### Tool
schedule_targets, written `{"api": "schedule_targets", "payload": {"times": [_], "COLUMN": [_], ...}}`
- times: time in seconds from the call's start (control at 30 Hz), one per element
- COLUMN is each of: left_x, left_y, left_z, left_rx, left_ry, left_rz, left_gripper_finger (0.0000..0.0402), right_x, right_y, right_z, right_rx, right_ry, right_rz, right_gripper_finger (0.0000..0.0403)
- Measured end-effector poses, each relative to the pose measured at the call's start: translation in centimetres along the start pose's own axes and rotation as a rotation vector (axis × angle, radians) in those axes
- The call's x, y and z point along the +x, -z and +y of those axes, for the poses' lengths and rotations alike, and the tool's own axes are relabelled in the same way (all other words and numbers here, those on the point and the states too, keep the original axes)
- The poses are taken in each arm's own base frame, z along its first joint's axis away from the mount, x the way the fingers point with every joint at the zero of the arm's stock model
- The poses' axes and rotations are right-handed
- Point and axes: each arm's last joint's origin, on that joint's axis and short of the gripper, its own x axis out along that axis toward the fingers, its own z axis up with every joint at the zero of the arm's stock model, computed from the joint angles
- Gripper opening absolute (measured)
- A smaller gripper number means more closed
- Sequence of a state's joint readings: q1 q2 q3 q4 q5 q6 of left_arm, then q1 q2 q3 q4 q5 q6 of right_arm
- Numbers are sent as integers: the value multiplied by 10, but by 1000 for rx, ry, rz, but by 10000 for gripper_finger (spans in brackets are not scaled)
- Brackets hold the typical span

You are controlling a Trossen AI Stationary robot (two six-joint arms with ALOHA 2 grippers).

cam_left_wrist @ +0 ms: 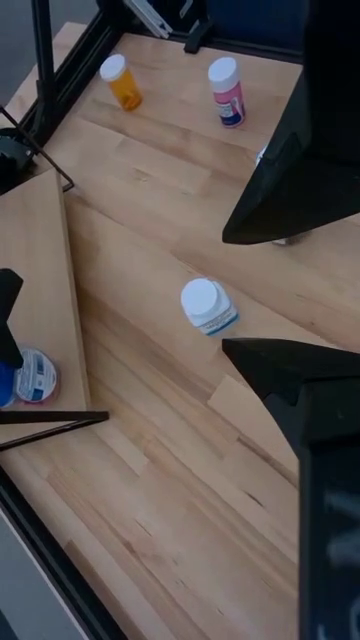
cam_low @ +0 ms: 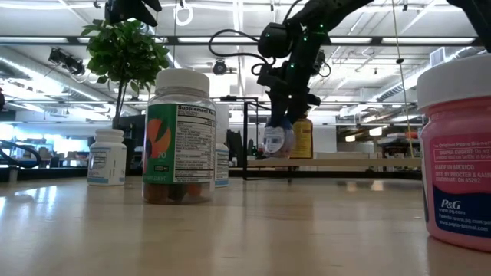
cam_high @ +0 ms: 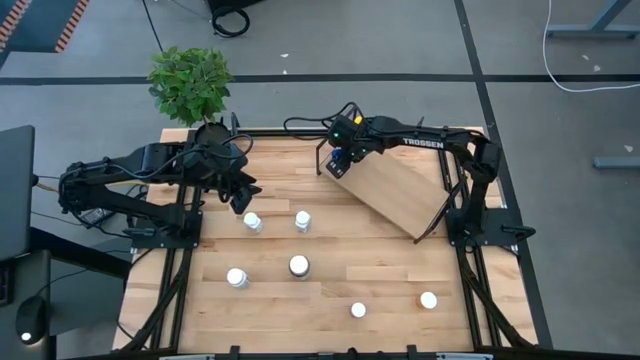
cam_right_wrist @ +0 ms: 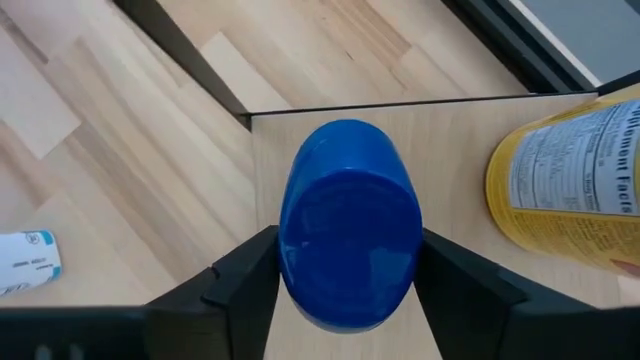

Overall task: Pick and place medicine bottles onto shelf by color
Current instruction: Put the blue medicine bottle on the shelf, then put the top white and blue medicine bottle on the shelf

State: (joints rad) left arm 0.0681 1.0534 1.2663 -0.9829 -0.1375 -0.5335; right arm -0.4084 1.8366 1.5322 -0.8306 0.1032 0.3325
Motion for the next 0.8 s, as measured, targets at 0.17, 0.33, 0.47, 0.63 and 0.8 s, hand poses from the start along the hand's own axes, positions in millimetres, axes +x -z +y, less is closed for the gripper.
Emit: {"api": "schedule_targets", "payload": {"times": [0.17, 0.33, 0.47, 0.63, 0.8], "left_x": [0, 0, 0, 0, 0], "left_y": [0, 0, 0, 0, 0], "left_z": [0, 0, 0, 0, 0], "left_rx": [-5, -6, -6, -6, -5], "left_ry": [1, 0, 0, 0, 0], "left_rz": [-1, 0, 0, 0, 0], "left_gripper_finger": [169, 169, 169, 169, 169], "right_x": [0, -4, -18, -46, -64], "right_y": [0, -1, -8, -17, -14], "right_z": [0, 0, 1, 2, 22], "right_rx": [0, 0, -7, 0, -5], "right_ry": [-1, 2, 4, 9, -31], "right_rz": [-3, 7, 9, 19, 34], "right_gripper_finger": [250, 271, 285, 294, 294]}}
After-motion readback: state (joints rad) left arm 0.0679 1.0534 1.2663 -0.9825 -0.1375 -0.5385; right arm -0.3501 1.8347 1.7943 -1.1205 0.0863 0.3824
